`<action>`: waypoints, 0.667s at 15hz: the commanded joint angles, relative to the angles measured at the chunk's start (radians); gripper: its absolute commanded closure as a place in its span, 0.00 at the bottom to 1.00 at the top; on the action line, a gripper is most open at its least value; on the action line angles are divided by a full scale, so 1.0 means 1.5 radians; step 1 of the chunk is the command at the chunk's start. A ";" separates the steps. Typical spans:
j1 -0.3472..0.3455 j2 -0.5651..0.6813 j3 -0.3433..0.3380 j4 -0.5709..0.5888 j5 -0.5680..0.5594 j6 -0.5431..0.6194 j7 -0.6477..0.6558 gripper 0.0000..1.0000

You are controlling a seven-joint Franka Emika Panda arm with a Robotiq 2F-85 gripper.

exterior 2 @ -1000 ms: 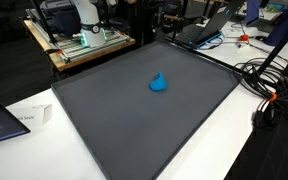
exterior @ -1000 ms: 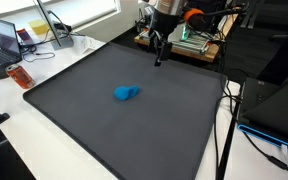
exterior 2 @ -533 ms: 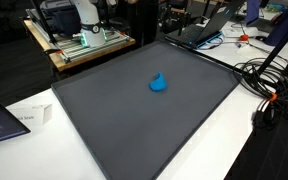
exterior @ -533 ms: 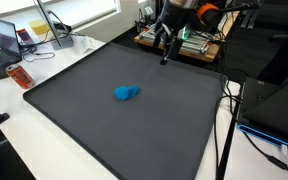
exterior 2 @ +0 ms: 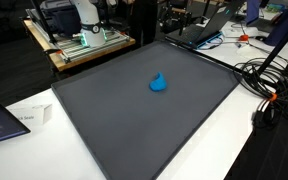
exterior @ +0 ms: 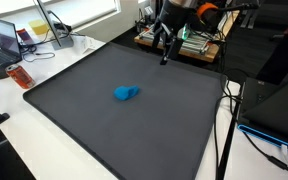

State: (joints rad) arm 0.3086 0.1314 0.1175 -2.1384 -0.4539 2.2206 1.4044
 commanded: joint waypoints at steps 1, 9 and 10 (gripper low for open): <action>-0.012 0.025 0.013 0.053 -0.008 -0.041 -0.064 0.00; 0.015 0.124 0.013 0.199 -0.031 -0.174 -0.185 0.00; 0.021 0.139 0.012 0.220 -0.038 -0.193 -0.191 0.00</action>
State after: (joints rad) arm 0.3192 0.2624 0.1340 -1.9208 -0.4746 2.0243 1.1568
